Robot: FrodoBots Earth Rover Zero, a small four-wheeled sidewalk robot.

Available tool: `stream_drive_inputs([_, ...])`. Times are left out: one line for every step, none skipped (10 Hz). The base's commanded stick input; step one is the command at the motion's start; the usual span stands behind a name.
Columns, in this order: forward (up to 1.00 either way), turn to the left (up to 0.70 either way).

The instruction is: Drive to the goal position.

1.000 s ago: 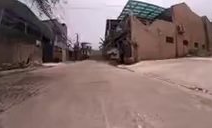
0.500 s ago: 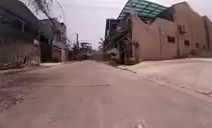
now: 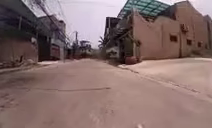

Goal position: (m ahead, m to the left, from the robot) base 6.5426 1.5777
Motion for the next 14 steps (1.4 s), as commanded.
stream_drive_inputs([0.70, 0.00])
stream_drive_inputs([0.70, 0.00])
stream_drive_inputs([0.70, 0.00])
stream_drive_inputs([0.70, 0.00])
stream_drive_inputs([0.70, 0.00])
stream_drive_inputs([0.70, 0.23])
stream_drive_inputs([0.70, 0.35])
stream_drive_inputs([0.70, 0.35])
stream_drive_inputs([0.70, 0.35])
stream_drive_inputs([0.70, 0.35])
stream_drive_inputs([0.70, 0.35])
stream_drive_inputs([0.70, 0.35])
stream_drive_inputs([0.70, 0.01])
stream_drive_inputs([0.70, 0.00])
